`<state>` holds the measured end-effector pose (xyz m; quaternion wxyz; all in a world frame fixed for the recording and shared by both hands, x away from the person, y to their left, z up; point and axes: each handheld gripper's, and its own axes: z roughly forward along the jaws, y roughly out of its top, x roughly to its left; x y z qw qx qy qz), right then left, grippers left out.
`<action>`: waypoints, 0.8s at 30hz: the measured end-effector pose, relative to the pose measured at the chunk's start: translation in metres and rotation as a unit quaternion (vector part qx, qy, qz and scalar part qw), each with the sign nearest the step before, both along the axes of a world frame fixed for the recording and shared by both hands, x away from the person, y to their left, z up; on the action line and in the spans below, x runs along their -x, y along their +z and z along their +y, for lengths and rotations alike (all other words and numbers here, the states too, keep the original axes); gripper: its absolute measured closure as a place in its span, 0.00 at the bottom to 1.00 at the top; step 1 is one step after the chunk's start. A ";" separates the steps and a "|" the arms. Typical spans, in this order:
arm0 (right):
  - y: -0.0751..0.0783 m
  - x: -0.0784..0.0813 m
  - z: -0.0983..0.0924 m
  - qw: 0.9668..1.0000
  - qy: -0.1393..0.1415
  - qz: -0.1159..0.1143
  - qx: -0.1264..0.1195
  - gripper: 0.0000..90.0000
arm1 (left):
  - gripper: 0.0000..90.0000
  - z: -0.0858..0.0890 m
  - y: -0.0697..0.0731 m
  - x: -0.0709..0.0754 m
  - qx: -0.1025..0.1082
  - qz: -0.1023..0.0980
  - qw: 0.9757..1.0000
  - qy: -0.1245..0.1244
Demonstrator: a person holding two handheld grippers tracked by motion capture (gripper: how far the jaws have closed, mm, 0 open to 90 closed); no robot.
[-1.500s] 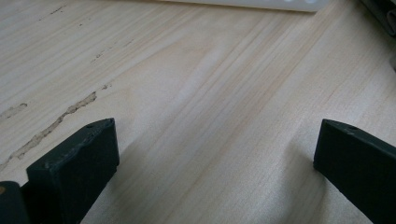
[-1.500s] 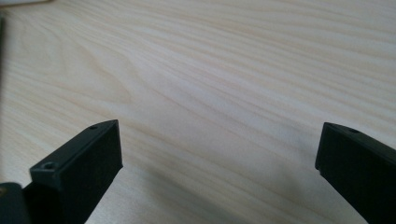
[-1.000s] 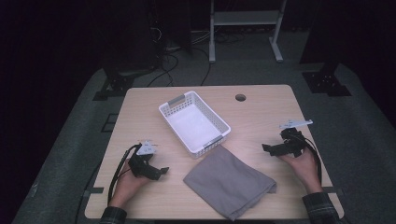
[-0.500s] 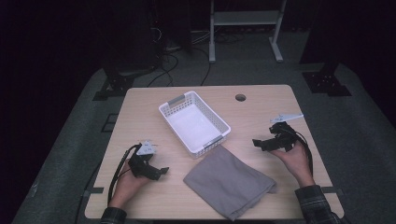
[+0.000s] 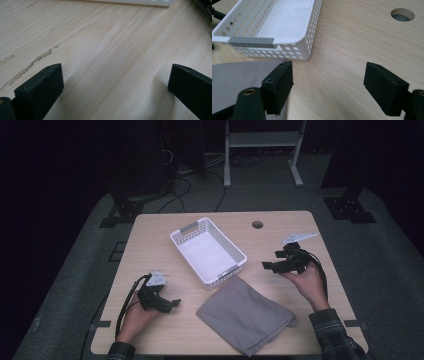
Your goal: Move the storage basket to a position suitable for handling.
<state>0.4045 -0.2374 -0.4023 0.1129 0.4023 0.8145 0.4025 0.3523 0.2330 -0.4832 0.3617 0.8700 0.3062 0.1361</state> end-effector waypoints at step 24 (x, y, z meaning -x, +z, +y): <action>0.019 -0.025 0.042 0.999 0.034 -0.008 0.003 0.42 | 0.00 0.000 0.000 0.000 0.000 0.000 1.000 0.000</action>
